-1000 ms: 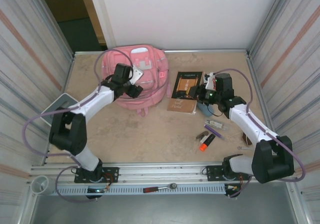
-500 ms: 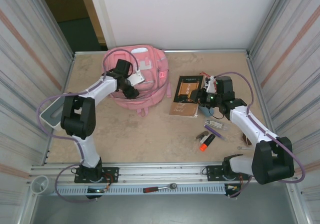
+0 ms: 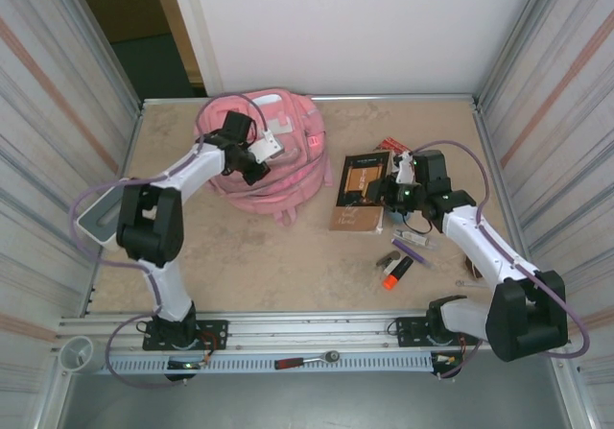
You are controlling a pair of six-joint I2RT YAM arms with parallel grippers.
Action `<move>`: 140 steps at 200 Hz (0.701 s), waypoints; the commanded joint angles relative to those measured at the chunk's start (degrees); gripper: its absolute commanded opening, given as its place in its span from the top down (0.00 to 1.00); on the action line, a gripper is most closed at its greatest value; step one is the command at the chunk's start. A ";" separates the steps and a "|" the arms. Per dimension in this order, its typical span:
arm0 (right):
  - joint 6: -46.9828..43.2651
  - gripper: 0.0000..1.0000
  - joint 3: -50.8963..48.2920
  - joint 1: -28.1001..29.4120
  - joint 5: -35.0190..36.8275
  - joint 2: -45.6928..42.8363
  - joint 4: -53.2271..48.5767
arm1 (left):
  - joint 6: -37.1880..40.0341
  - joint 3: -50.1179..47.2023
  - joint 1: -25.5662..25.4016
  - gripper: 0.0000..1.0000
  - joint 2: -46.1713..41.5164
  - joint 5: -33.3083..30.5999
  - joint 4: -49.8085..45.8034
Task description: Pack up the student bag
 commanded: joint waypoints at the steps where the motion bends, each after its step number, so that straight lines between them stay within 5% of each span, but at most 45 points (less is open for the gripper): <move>1: 3.25 1.00 -0.15 3.15 -3.78 -0.58 4.73 | -10.75 -5.10 1.90 1.00 -11.99 9.35 10.74; 60: 23.43 1.00 2.46 17.80 1.93 12.14 28.93 | -23.44 -8.43 9.06 1.00 -20.63 31.75 23.78; 140: 32.23 1.00 26.43 20.75 6.98 43.18 43.15 | -21.59 -6.74 11.89 1.00 -18.91 37.51 21.88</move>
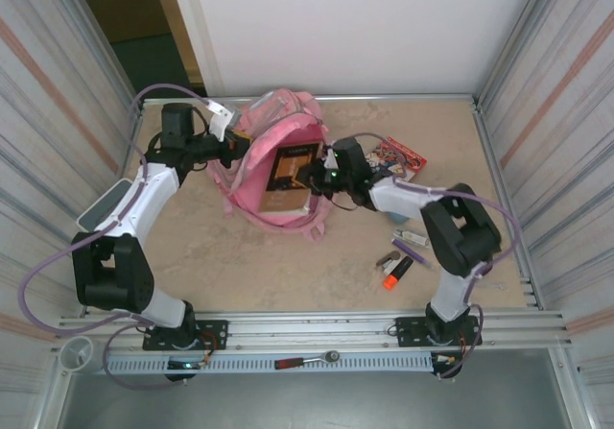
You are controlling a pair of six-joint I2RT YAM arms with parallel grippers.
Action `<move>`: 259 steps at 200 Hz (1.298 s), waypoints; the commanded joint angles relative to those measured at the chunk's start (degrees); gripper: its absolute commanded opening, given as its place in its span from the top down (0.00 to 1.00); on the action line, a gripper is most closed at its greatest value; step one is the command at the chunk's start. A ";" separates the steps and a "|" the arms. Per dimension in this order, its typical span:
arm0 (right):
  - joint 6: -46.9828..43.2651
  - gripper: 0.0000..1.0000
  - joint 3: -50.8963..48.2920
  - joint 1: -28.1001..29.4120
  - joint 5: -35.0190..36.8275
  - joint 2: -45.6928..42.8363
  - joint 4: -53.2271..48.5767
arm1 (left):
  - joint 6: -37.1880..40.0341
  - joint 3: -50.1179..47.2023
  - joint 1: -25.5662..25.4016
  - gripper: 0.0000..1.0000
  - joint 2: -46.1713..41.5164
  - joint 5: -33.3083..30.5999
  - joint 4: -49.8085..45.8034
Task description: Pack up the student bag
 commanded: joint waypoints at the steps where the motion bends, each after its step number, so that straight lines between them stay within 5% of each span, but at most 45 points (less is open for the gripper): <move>1: 4.38 1.00 7.82 1.02 2.09 6.70 9.82 | 0.49 2.19 0.74 1.00 -1.06 7.09 5.64; 36: 7.52 0.99 17.64 2.32 11.77 17.66 13.87 | 0.18 1.66 0.95 1.00 -0.49 7.38 5.90; 66: 6.70 0.82 27.33 3.84 20.59 25.35 11.80 | -0.82 1.91 0.96 1.00 0.09 7.09 6.20; 98: 3.10 0.63 30.94 3.87 20.87 26.82 8.41 | -3.19 2.13 0.91 1.00 0.61 5.12 7.28; 130: -2.67 0.46 21.37 3.65 19.06 17.78 8.31 | -4.87 2.36 1.78 1.00 1.29 2.71 7.90; 167: -7.37 0.42 6.31 3.69 14.95 2.33 9.11 | -4.71 1.75 3.57 1.00 2.06 0.12 7.59; 216: -21.36 0.41 -8.93 -0.11 19.95 -20.88 -13.30 | -1.97 -2.19 3.55 0.95 4.60 0.66 5.60; 231: -24.91 0.38 -13.30 -5.65 24.91 -27.83 -21.20 | -2.81 -4.30 3.08 0.83 5.40 2.63 5.97; 259: -27.43 0.30 -19.17 -22.49 21.71 -36.97 -29.46 | -1.95 -7.24 0.29 0.47 4.69 2.83 4.75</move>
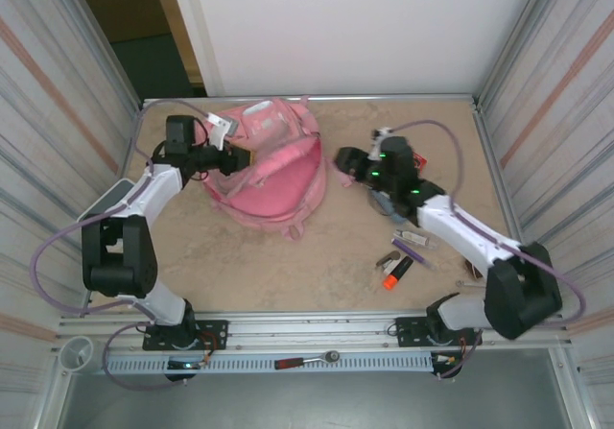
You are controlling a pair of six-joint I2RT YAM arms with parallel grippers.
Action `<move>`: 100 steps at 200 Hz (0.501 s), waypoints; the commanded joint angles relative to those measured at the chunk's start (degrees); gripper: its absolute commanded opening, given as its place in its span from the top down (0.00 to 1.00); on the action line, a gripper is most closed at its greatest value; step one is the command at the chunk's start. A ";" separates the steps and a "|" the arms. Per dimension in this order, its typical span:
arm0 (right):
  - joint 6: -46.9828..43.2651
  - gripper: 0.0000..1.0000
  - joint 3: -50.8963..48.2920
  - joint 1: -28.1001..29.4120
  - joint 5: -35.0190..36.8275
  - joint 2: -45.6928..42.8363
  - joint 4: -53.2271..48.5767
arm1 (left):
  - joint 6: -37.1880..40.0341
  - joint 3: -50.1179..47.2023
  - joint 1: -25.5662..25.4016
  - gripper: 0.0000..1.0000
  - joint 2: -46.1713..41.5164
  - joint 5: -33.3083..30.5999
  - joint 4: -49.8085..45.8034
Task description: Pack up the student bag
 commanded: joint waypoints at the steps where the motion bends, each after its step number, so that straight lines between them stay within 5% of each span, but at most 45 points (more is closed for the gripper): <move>1: -6.12 0.30 -4.20 -11.79 1.65 -5.37 -14.76 | 1.31 -1.79 -2.02 0.46 -0.99 1.54 1.06; 35: -3.64 0.13 -7.20 -27.14 -9.75 -2.81 -12.33 | -4.93 -6.60 -4.58 0.14 -6.36 -3.94 7.67; 65: 0.42 0.02 -5.65 -30.48 -20.63 8.86 -4.85 | -9.78 -9.58 -5.30 0.12 -8.93 -4.57 11.87; 100: 1.52 0.06 -1.68 -30.37 -24.48 18.93 -0.24 | -8.19 -9.52 -7.38 0.13 -8.70 -8.40 7.84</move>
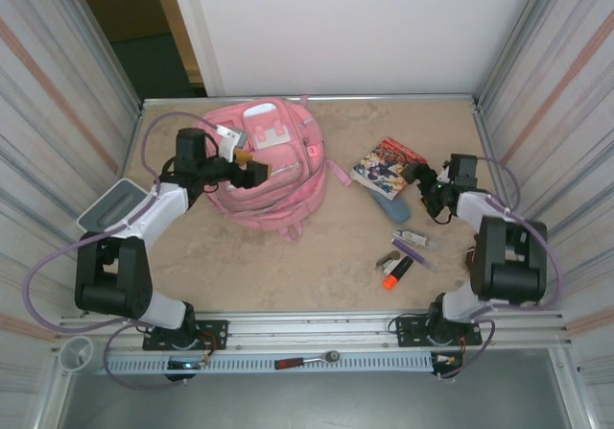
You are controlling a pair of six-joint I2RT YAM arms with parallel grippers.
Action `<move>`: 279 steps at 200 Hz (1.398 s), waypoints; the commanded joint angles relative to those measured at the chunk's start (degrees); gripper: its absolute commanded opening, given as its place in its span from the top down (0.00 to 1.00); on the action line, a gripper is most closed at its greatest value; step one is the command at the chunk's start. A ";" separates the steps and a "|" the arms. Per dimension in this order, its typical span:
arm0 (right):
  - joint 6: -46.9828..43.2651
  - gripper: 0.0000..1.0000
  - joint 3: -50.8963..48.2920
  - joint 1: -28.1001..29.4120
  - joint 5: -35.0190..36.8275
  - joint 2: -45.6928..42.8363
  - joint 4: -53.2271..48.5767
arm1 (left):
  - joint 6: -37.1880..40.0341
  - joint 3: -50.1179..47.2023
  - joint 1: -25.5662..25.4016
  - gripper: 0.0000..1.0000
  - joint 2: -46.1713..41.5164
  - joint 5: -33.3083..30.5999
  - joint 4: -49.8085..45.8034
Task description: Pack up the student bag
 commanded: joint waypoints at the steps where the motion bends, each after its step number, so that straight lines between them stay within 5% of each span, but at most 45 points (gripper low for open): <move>1: 1.75 0.06 3.91 0.11 -6.47 4.37 4.90 | -0.58 -0.76 -1.64 0.13 -1.20 -3.12 -0.62; 53: 4.37 0.21 12.15 3.26 -9.61 15.73 10.03 | -0.33 -0.02 -4.49 0.14 1.76 -3.73 -0.89; 91: 6.34 0.78 16.11 4.74 -10.16 17.76 12.79 | 0.19 0.58 -5.91 0.15 2.45 -4.34 -2.12; 118: 7.03 1.00 15.10 5.30 -13.19 12.63 16.61 | -0.05 0.48 -6.19 0.15 1.47 -4.61 -2.17; 147: 5.23 1.00 14.81 6.64 -16.23 4.12 16.15 | -2.36 -0.61 -6.32 0.16 -1.28 -4.28 1.18; 166: -2.22 0.99 15.82 8.18 -10.08 -0.81 6.55 | -3.97 -1.77 -6.46 0.15 -3.52 -5.04 3.89; 187: -11.28 0.65 19.11 9.62 0.38 -1.16 -4.81 | -5.66 -2.76 -6.74 0.15 -5.13 -7.53 5.75; 220: -16.30 0.25 27.91 8.92 7.48 8.87 -12.36 | -7.04 -1.26 -10.02 0.15 -5.55 -15.86 2.66; 279: -18.45 0.19 49.35 10.63 13.84 32.52 -19.69 | -12.23 -0.54 -16.94 0.17 -1.06 -21.49 2.32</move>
